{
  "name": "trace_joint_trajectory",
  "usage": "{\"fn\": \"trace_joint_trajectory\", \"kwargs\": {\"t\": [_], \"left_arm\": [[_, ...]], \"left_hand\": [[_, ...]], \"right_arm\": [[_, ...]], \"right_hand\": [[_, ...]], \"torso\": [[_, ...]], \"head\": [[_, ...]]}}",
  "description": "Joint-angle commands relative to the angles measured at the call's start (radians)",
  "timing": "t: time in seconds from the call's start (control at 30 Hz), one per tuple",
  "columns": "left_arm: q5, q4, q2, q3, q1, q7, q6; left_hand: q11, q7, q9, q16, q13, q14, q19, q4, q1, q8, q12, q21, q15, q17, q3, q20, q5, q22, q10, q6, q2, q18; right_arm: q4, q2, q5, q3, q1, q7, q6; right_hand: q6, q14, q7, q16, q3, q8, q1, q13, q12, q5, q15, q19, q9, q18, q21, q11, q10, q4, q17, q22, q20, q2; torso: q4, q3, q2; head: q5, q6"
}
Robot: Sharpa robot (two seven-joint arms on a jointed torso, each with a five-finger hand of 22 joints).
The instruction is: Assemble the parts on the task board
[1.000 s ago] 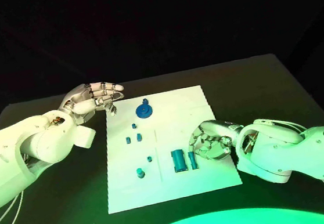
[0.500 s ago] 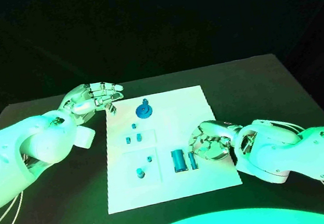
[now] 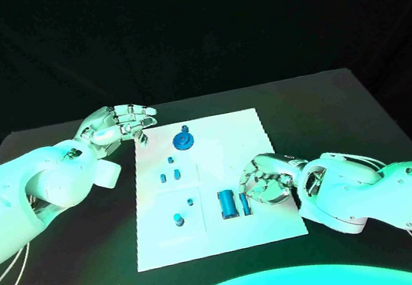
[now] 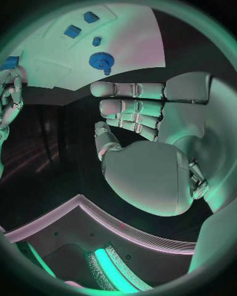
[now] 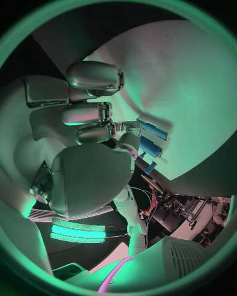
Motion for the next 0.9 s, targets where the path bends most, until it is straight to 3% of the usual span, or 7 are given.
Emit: {"fn": "trace_joint_trajectory", "kwargs": {"t": [0.03,0.33,0.5,0.63,0.8,0.83,0.9], "left_arm": [[0.002,0.001,0.001,0.001,0.0,0.009,0.013],[0.006,-0.006,0.004,0.0,0.0,0.018,0.004],[0.026,-0.022,0.013,0.0,-0.001,0.041,-0.016],[0.047,-0.036,0.022,-0.005,-0.004,0.067,-0.039],[0.104,-0.064,0.041,-0.012,-0.013,0.137,-0.1],[0.118,-0.07,0.046,-0.012,-0.014,0.154,-0.116],[0.156,-0.087,0.057,-0.013,-0.019,0.193,-0.15]], "left_hand": [[0.0,0.043,-0.001,0.007,-0.001,0.0,0.001,0.007,-0.011,0.007,0.004,-0.006,0.004,-0.001,0.001,0.007,0.006,-0.001,-0.008,-0.007,0.0,0.017],[0.001,0.043,-0.002,0.006,-0.002,-0.002,0.001,0.008,-0.011,0.008,0.005,-0.006,0.005,-0.004,0.001,0.007,0.006,-0.002,-0.008,-0.008,0.0,0.017],[0.001,0.043,-0.003,-0.003,-0.003,-0.017,-0.002,0.013,-0.018,0.011,0.007,-0.01,0.006,-0.025,-0.001,0.008,0.005,-0.004,-0.01,-0.01,-0.003,0.016],[0.001,0.042,-0.005,-0.011,-0.005,-0.032,-0.011,0.021,-0.026,0.016,0.01,-0.02,0.007,-0.03,-0.004,0.01,0.003,-0.009,-0.013,-0.012,-0.006,0.016],[0.005,0.04,-0.008,-0.087,-0.032,-0.145,-0.082,0.069,-0.059,0.049,-0.005,-0.123,0.022,-0.077,-0.063,0.024,-0.003,-0.067,-0.043,-0.017,-0.019,0.015],[0.007,0.04,-0.009,-0.094,-0.036,-0.157,-0.09,0.075,-0.062,0.053,-0.008,-0.139,0.023,-0.083,-0.075,0.027,-0.005,-0.077,-0.043,-0.018,-0.019,0.015],[0.005,0.032,-0.009,-0.121,-0.048,-0.186,-0.106,0.086,-0.055,0.07,-0.012,-0.178,0.023,-0.103,-0.095,0.029,-0.007,-0.1,-0.026,-0.003,-0.015,0.015]], "right_arm": [[0.002,-0.001,-0.006,0.0,-0.001,0.03,-0.065],[0.003,-0.015,0.106,0.004,0.006,0.194,-0.202],[-0.074,-0.007,0.268,0.01,0.042,0.349,-0.234],[-0.161,0.012,0.454,0.015,0.067,0.45,-0.229],[-0.327,0.068,0.733,0.024,0.099,0.584,-0.165],[-0.356,0.08,0.775,0.026,0.102,0.605,-0.149],[-0.427,0.11,0.867,0.03,0.11,0.652,-0.108]], "right_hand": [[-0.002,0.089,-0.001,0.001,-0.003,-0.006,-0.012,0.134,0.005,-0.005,0.005,0.016,-0.001,-0.005,-0.001,0.005,0.007,-0.002,0.179,0.188,0.005,-0.001],[-0.009,0.087,0.001,-0.002,-0.005,-0.013,-0.021,0.128,-0.003,-0.005,0.006,0.01,-0.003,-0.001,-0.021,0.006,0.002,-0.005,0.171,0.183,0.006,-0.008],[-0.016,0.083,0.004,-0.008,-0.018,-0.022,-0.043,0.107,-0.03,-0.006,0.009,0.0,-0.006,0.004,-0.052,0.01,-0.017,0.002,0.157,0.175,0.009,-0.021],[-0.026,0.051,0.009,-0.062,-0.036,-0.033,-0.049,0.016,-0.149,-0.006,0.012,-0.067,-0.007,0.037,-0.244,0.014,-0.099,0.003,0.04,0.126,0.014,-0.024],[-0.055,-0.07,0.021,-0.274,-0.046,-0.033,-0.041,-0.279,-0.507,-0.007,0.022,-0.256,0.003,0.109,-0.748,0.025,-0.348,-0.006,-0.284,-0.029,0.024,-0.026],[-0.065,-0.148,0.027,-0.389,-0.045,-0.029,-0.042,-0.376,-0.631,-0.006,0.029,-0.31,0.004,0.118,-0.849,0.032,-0.449,-0.006,-0.434,-0.066,0.029,-0.029],[-0.086,-0.237,0.038,-0.531,-0.057,-0.021,-0.04,-0.43,-0.677,-0.009,0.039,-0.353,0.008,0.117,-0.898,0.04,-0.477,-0.007,-0.587,-0.099,0.039,-0.029]], "torso": [[-0.0007,0.0003,0.0],[-0.0013,-0.0003,-0.003],[-0.0015,-0.0057,-0.012],[-0.002,-0.0108,-0.022],[-0.0051,-0.021,-0.045],[-0.0053,-0.0214,-0.047],[-0.0057,-0.0221,-0.052]], "head": [[0.001,0.002],[0.0,0.013],[-0.005,0.034],[-0.007,0.052],[-0.009,0.082],[-0.01,0.094],[-0.009,0.106]]}}
